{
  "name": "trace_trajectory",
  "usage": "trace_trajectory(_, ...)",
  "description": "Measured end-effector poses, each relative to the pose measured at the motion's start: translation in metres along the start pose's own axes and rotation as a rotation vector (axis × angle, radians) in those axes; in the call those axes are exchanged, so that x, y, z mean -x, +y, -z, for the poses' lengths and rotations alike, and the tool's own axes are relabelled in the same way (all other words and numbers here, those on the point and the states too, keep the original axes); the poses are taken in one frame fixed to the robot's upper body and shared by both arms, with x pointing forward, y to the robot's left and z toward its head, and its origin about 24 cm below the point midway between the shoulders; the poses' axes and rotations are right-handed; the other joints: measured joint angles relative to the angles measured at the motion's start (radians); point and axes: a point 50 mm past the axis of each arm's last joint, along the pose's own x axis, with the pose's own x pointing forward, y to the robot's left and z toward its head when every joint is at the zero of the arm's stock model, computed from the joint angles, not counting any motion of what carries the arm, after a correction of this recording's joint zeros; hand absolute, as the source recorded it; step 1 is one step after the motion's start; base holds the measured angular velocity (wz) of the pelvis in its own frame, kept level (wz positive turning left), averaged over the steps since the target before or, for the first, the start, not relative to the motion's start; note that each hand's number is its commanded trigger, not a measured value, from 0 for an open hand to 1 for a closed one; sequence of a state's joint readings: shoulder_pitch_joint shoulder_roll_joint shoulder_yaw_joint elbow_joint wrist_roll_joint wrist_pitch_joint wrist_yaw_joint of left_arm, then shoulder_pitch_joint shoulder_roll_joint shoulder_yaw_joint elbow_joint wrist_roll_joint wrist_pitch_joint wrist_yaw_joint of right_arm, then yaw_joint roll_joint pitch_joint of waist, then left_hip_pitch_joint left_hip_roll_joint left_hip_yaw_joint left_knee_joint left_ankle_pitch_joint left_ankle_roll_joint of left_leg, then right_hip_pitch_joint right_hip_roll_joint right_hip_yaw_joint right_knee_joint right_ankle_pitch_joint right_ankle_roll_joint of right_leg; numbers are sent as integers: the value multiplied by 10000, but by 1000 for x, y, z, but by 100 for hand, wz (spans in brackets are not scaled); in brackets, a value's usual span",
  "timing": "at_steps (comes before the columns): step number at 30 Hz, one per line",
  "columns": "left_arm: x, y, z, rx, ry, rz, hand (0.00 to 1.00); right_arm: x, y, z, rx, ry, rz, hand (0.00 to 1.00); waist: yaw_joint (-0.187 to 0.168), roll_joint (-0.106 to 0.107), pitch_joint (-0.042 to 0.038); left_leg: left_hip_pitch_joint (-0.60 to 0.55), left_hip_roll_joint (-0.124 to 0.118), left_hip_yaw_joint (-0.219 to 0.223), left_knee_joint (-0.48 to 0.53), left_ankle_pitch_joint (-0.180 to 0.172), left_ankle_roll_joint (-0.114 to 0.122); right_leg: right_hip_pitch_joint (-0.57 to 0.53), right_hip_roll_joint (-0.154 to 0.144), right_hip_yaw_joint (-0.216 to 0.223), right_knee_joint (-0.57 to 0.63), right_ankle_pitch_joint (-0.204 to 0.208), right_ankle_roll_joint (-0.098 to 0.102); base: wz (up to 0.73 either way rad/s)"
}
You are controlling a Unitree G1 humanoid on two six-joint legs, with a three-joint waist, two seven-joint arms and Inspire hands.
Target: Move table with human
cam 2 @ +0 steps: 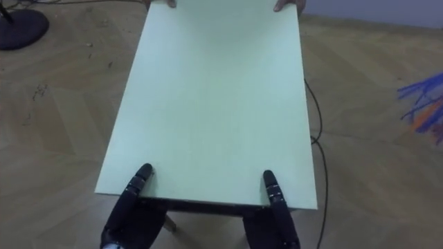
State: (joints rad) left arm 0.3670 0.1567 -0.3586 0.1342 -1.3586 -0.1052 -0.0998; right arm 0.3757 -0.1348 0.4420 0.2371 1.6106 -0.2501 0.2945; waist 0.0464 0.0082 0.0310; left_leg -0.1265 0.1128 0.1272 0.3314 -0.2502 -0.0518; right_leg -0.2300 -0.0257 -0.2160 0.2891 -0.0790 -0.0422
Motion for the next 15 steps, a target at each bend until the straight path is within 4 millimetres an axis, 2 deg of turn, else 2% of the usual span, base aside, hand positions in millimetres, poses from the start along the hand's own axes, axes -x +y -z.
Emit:
trace_trajectory(2, -1, -1, -1, -114, -49, 132, 100, 1, 0, 1, -87, -57, -83, 100, -84, 6, -7, -176, -5, -301, 32, 58, -48, 9, -47, -311, 0, -92, -33, 55)
trace_trajectory(3, -2, -3, -1, -190, -42, 250, 100, 2, -1, 0, -120, -86, -151, 100, -173, 26, -18, -360, -4, -487, 92, 114, -80, 33, -111, -652, -2, -169, -60, 85)
trace_trajectory(5, -5, -7, -2, -327, 5, 430, 100, 3, -1, 0, -246, -249, -244, 100, -341, 33, -14, -603, -1, -355, 75, 367, -73, 141, -280, -1236, -3, -293, -80, 104)
trace_trajectory(6, -7, -9, -2, -404, 13, 497, 100, 4, -1, 1, -389, -336, -251, 100, -463, 36, -12, -678, 26, -24, 14, 574, -45, 264, -405, -1655, -4, -394, -87, 117)
trace_trajectory(7, -7, -9, -2, -503, 54, 524, 100, 7, -3, 0, -478, -425, -237, 100, -536, 64, -9, -699, 118, 637, -95, 805, 19, 427, -508, -2057, -40, -493, -86, 114)
trace_trajectory(8, -7, -9, -2, -572, 98, 532, 100, 9, -5, 1, -532, -432, -208, 100, -554, 81, 0, -693, 159, 969, -150, 922, 53, 539, -548, -2214, -94, -558, -77, 111)
trace_trajectory(9, -6, -9, -1, -620, 187, 532, 100, 12, -6, 1, -581, -523, -175, 100, -626, 143, -4, -633, 189, 1478, -302, 1133, 126, 671, -631, -2536, -172, -710, 28, 102)
trace_trajectory(10, -6, -9, 0, -631, 288, 529, 100, 12, -7, -2, -573, -573, -174, 100, -672, 267, 13, -620, 185, 1619, -392, 1246, 168, 781, -799, -2879, -152, -849, 62, 92)
trace_trajectory(12, -4, -7, 3, -577, 371, 462, 100, 12, -7, -3, -501, -459, -180, 100, -565, 411, -2, -536, 155, 1617, -533, 1379, 156, 956, -861, -3226, -149, -947, 58, 59)
trace_trajectory(15, -2, -5, 5, -486, 383, 394, 100, 12, -7, -5, -463, -403, -178, 100, -368, 485, -28, -546, 127, 1622, -660, 1544, 154, 1146, -934, -3693, -140, -1090, 42, 52)
